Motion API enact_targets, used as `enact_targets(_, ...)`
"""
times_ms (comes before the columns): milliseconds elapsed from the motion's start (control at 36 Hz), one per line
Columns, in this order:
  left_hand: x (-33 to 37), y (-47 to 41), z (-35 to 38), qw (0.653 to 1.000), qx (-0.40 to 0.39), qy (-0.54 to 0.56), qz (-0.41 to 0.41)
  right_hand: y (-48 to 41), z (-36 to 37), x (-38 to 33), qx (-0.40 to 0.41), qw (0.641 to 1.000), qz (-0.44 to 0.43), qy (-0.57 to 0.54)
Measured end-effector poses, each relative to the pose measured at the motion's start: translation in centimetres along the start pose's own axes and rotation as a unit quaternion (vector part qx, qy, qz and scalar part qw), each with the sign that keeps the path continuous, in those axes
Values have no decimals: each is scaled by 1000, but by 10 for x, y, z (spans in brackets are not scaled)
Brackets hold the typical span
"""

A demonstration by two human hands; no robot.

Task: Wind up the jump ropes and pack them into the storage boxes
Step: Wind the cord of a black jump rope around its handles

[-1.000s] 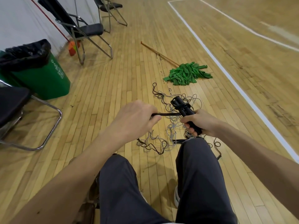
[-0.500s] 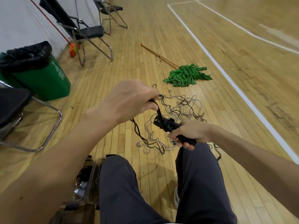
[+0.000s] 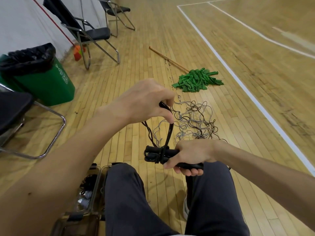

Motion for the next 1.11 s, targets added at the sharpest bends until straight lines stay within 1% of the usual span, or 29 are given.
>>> enact_targets(111, -9, -1, 8, 997, -11, 57, -59, 6, 12, -10, -11, 1000, -21, 18)
enact_targets(222, -19, 4, 21, 988, -21, 105, -107, 12, 15, -18, 9, 998, -30, 52)
enact_targets(417, -38, 14, 37, 973, -22, 163, -161, 27, 22, -29, 19, 996, -69, 58)
enact_targets(500, -48, 20, 47, 965, -28, 182, -188, 31, 20, -31, 23, 995, -72, 58)
enact_targets(639, -49, 26, 63, 956, -46, 209, -203, 31, 23, -31, 28, 995, -74, 64)
enact_targets(694, -49, 29, 71, 948, -57, 236, -208, 31, 23, -32, 26, 995, -86, 52)
enact_targets(806, -57, 40, 87, 928, -45, 293, -227, 36, 13, -35, 49, 991, -121, 12)
enact_targets(1000, -67, 54, 108, 907, -52, 323, -265, 34, 5, -35, 66, 985, -153, -34)
enact_targets(1083, -77, 63, 120, 913, -68, 287, -283, 33, 1, -36, 72, 982, -163, -62)
enact_targets(1111, -83, 67, 125, 898, -69, 308, -306, 33, -1, -36, 75, 981, -167, -71)
Point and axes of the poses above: each hand's wrist, its own y-axis away from the middle knuckle, its own z-axis out of the palm, x = y × z, the point moved 8 cm from there along -y, towards the middle knuckle, and after that the axes turned 1 degree about y, right-handed, at the moved point
